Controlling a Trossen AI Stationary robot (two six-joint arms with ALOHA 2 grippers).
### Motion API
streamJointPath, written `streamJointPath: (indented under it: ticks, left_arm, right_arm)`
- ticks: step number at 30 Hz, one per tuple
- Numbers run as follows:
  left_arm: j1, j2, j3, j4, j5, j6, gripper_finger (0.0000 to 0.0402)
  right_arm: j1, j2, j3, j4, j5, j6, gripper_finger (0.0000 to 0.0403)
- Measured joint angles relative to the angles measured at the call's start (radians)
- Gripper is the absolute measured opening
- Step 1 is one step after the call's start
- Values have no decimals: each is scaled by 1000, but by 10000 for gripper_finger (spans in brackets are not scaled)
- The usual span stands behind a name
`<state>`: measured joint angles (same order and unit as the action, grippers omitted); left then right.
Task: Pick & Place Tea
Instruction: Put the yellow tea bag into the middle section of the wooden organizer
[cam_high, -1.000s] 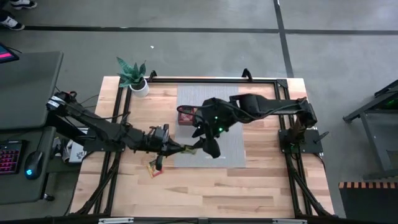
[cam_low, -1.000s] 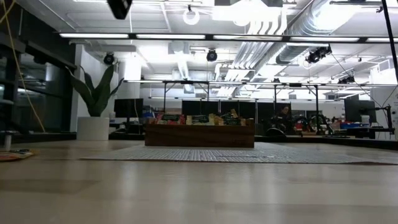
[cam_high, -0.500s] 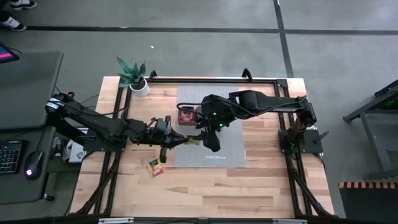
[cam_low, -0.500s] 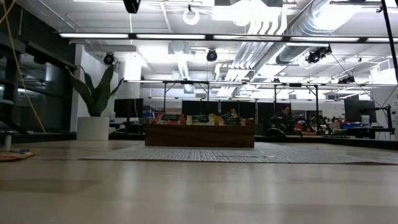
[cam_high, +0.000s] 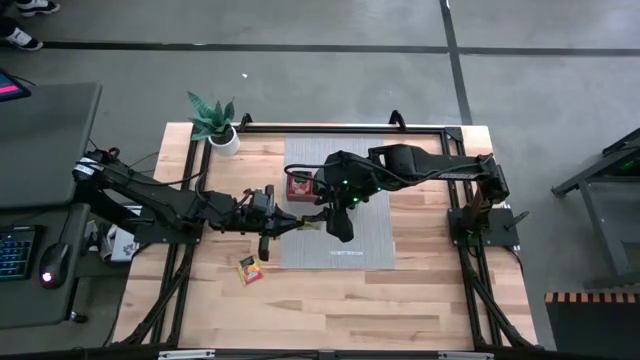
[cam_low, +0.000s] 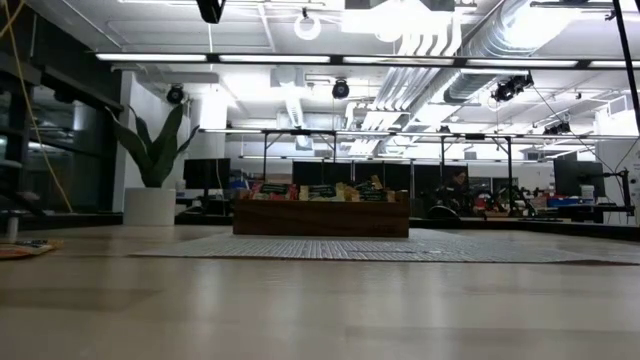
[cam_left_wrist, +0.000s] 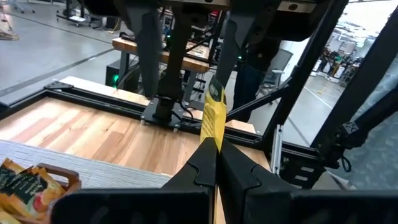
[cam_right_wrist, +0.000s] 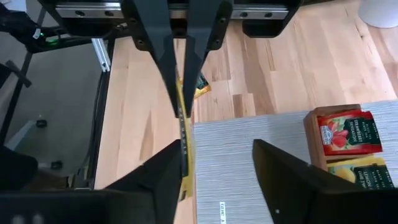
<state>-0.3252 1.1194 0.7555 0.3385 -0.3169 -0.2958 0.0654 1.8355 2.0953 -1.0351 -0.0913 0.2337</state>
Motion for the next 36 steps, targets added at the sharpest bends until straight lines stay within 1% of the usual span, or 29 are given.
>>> streamJointPath:
  ticks: [6,9,12,14,22,29,32,36]
  left_arm:
    - [0,0,0,0,-8,0,0]
    - [0,0,0,-1,-12,0,0]
    - [0,0,0,-2,-21,0,0]
    - [0,0,0,-2,-30,0,0]
    - [0,0,0,-9,-82,0,0]
    - [0,0,0,-23,-94,0,5]
    - [0,0,0,-40,-95,0,30]
    - [0,0,0,-43,-94,-19,89]
  right_arm:
    - [0,0,0,0,-34,-13,121]
    - [0,0,0,0,-36,-14,78]
    - [0,0,0,2,-37,-11,26]
    - [1,0,0,2,-26,-15,7]
    - [3,1,0,3,7,-6,2]
    - [3,1,0,3,9,-6,1]
    - [3,2,0,4,12,-7,1]
    - [3,2,0,7,12,-7,0]
